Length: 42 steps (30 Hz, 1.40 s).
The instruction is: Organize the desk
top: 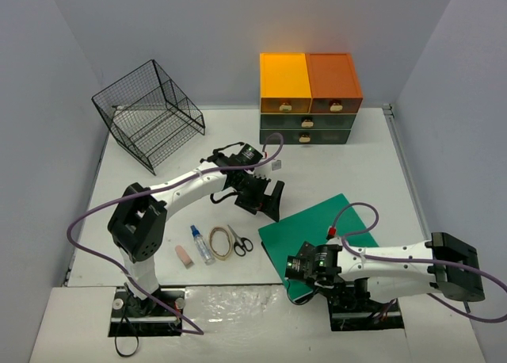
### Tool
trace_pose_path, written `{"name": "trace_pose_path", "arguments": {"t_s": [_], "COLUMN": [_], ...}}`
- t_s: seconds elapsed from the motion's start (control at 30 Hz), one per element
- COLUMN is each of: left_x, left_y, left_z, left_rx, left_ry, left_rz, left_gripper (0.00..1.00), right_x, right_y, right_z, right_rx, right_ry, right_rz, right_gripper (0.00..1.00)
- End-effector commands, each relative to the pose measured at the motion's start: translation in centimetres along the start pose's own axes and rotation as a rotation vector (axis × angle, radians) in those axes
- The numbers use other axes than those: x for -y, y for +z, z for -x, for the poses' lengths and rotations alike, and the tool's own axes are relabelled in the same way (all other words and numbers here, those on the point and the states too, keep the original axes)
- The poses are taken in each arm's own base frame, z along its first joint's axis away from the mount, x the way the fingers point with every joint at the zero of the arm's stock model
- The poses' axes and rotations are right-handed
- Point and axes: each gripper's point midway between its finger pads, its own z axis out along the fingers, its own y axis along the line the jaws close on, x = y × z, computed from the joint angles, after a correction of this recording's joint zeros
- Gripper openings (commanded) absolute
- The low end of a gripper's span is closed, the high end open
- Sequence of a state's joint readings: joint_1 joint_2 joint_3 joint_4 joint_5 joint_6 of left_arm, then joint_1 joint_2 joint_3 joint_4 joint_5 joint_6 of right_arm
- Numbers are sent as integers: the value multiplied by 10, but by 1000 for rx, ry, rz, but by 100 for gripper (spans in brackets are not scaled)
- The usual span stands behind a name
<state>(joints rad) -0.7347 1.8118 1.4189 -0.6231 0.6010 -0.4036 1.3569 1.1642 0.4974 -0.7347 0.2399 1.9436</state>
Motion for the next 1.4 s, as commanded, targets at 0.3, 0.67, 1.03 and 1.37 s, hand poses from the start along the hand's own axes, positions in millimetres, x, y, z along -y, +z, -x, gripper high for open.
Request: {"name": "trace_pose_path", "arguments": {"t_s": [0.3, 0.67, 1.03, 1.37], "left_x": [14, 11, -7, -10], "left_y": [-27, -30, -51, -56], "left_z": [23, 26, 39, 42], "left_rx": [95, 108, 177, 188], "left_ry": [51, 52, 53, 45], "left_rz": [-23, -11, 80, 82], "left_gripper": [97, 97, 97, 97], "right_x": [-114, -155, -178, -183], "right_y": [-8, -44, -33, -37], "right_z": [57, 84, 107, 114], "right_rx": [169, 293, 347, 334], "right_ry": [732, 602, 461, 476], "right_rz": [540, 596, 498, 466], "right_gripper": [100, 100, 100, 100]}}
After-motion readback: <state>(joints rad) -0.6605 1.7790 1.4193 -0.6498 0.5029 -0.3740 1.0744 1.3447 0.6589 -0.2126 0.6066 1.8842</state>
